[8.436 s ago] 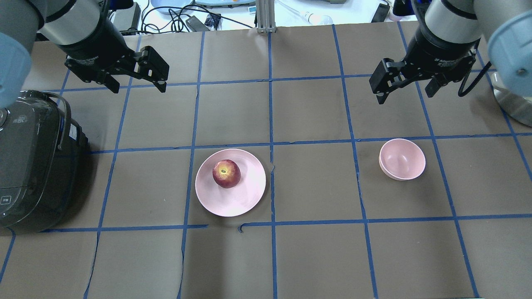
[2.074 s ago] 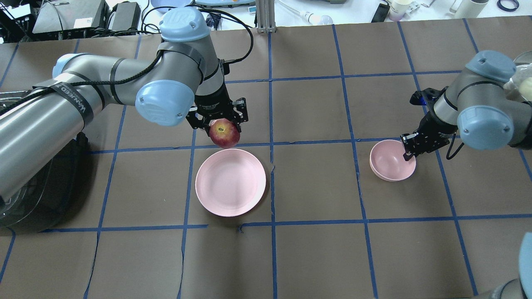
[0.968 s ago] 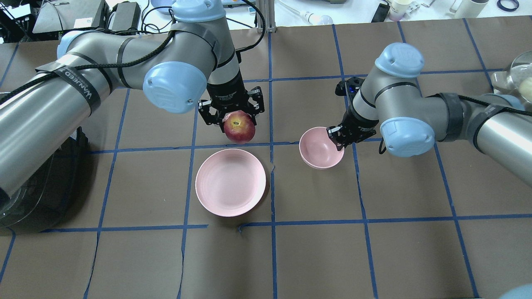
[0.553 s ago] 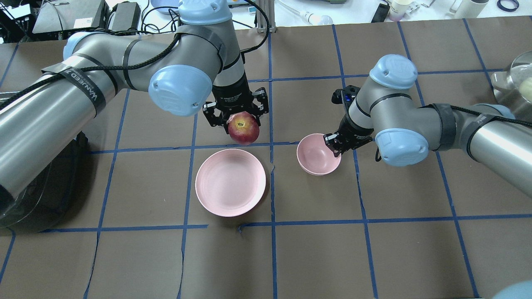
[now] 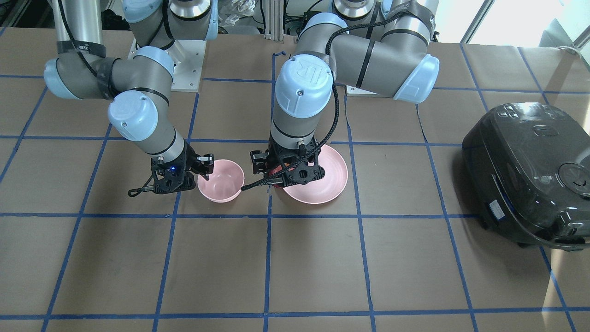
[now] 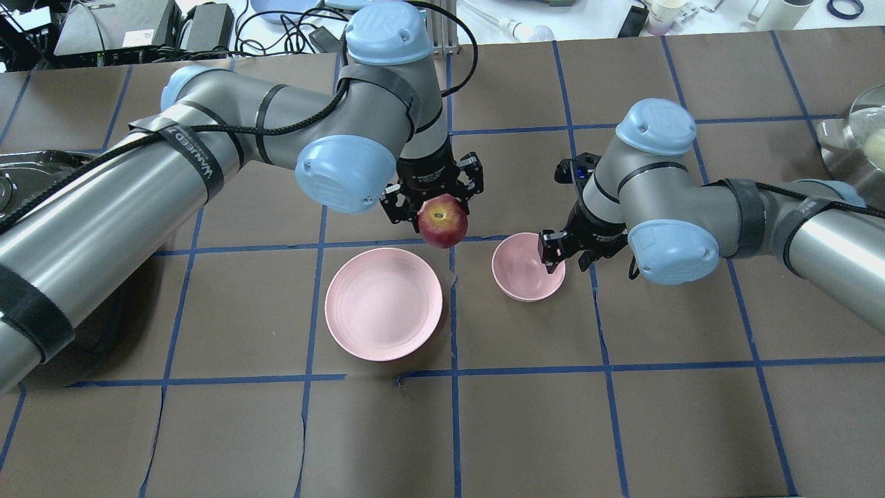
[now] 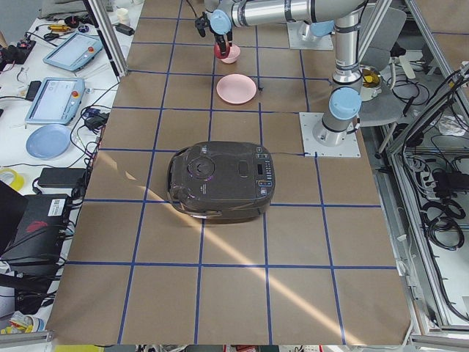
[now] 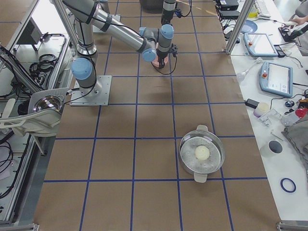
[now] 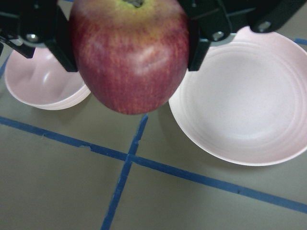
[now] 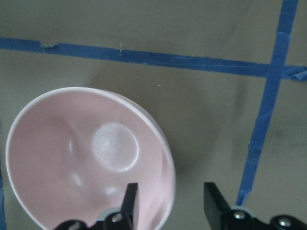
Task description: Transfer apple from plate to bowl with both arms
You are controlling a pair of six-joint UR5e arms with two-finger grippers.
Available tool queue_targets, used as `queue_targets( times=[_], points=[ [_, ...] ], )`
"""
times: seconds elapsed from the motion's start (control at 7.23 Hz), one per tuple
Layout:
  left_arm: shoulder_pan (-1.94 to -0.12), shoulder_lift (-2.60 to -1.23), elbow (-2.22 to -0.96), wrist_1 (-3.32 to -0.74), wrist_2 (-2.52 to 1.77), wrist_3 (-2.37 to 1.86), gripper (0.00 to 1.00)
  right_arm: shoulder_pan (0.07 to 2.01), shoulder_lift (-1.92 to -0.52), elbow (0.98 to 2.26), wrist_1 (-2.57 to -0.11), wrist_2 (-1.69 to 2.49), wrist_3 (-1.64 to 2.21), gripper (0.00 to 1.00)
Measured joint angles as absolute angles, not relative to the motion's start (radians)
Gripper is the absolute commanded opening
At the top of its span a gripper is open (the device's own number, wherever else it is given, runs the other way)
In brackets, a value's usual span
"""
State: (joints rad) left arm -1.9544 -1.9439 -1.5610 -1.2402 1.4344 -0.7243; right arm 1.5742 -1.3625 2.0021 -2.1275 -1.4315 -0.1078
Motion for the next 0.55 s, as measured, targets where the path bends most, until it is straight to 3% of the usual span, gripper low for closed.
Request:
queue_targets(
  times=[0.55],
  points=[
    [-2.071,-2.036,-1.561,-1.072,1.392,-0.946,0.0,1.447,-1.429,1.821,-1.872,-1.5,-0.129,1.0]
  ],
)
